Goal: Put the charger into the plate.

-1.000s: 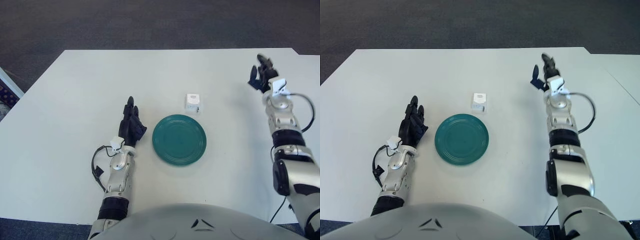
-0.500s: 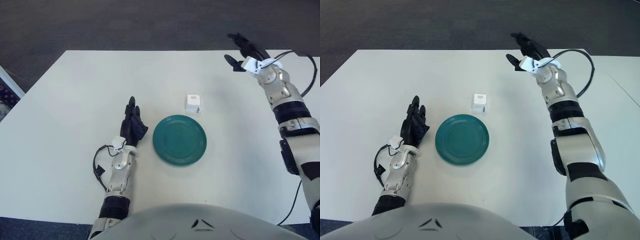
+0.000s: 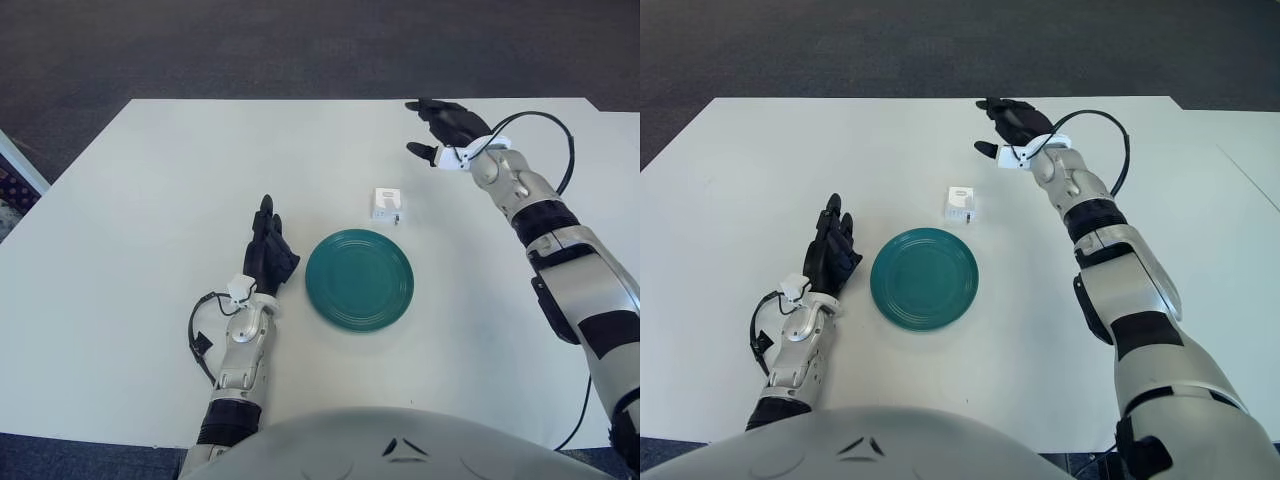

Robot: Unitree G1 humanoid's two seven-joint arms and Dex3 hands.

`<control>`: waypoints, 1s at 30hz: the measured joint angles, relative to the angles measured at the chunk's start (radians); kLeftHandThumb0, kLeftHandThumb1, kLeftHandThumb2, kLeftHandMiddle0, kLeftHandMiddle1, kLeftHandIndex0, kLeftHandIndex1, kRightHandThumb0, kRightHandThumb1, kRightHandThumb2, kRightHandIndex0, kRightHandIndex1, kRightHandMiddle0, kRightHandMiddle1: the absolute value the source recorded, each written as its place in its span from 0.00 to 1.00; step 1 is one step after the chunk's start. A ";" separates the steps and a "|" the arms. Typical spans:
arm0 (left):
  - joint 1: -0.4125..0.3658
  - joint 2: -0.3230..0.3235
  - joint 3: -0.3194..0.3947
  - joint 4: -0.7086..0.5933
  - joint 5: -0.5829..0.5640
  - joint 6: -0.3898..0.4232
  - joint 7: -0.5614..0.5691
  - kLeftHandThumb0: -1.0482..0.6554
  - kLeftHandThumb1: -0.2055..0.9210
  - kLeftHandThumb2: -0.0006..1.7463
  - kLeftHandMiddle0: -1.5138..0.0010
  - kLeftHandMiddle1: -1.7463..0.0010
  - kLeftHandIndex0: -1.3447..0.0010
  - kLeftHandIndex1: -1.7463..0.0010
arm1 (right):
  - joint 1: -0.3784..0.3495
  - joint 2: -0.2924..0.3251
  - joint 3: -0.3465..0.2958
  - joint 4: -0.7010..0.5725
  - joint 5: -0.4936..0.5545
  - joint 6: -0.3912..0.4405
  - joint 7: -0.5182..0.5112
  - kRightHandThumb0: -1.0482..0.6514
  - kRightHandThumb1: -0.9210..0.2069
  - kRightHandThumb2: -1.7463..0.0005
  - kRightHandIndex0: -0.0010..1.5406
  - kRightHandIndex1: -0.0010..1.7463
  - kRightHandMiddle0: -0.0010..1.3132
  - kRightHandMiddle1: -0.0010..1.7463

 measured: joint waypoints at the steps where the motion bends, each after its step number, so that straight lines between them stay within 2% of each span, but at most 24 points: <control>1: 0.002 0.000 0.000 -0.006 -0.004 0.007 0.002 0.00 1.00 0.64 1.00 1.00 1.00 1.00 | 0.000 0.008 0.006 0.014 -0.002 -0.002 -0.001 0.00 0.00 0.50 0.02 0.00 0.00 0.16; 7: 0.006 0.001 0.017 -0.020 -0.049 0.034 -0.005 0.00 1.00 0.66 1.00 1.00 1.00 1.00 | 0.000 0.046 0.027 0.071 -0.003 -0.023 -0.005 0.00 0.00 0.50 0.02 0.00 0.00 0.15; 16: 0.013 0.002 0.012 -0.029 -0.029 0.041 -0.011 0.00 1.00 0.68 1.00 1.00 1.00 1.00 | 0.001 0.093 0.034 0.129 0.000 -0.030 -0.016 0.00 0.00 0.50 0.01 0.00 0.00 0.13; 30: 0.027 0.000 0.016 -0.040 -0.049 0.041 -0.031 0.00 1.00 0.68 1.00 1.00 1.00 1.00 | 0.030 0.138 0.024 0.157 0.029 0.007 -0.001 0.00 0.00 0.50 0.01 0.00 0.00 0.15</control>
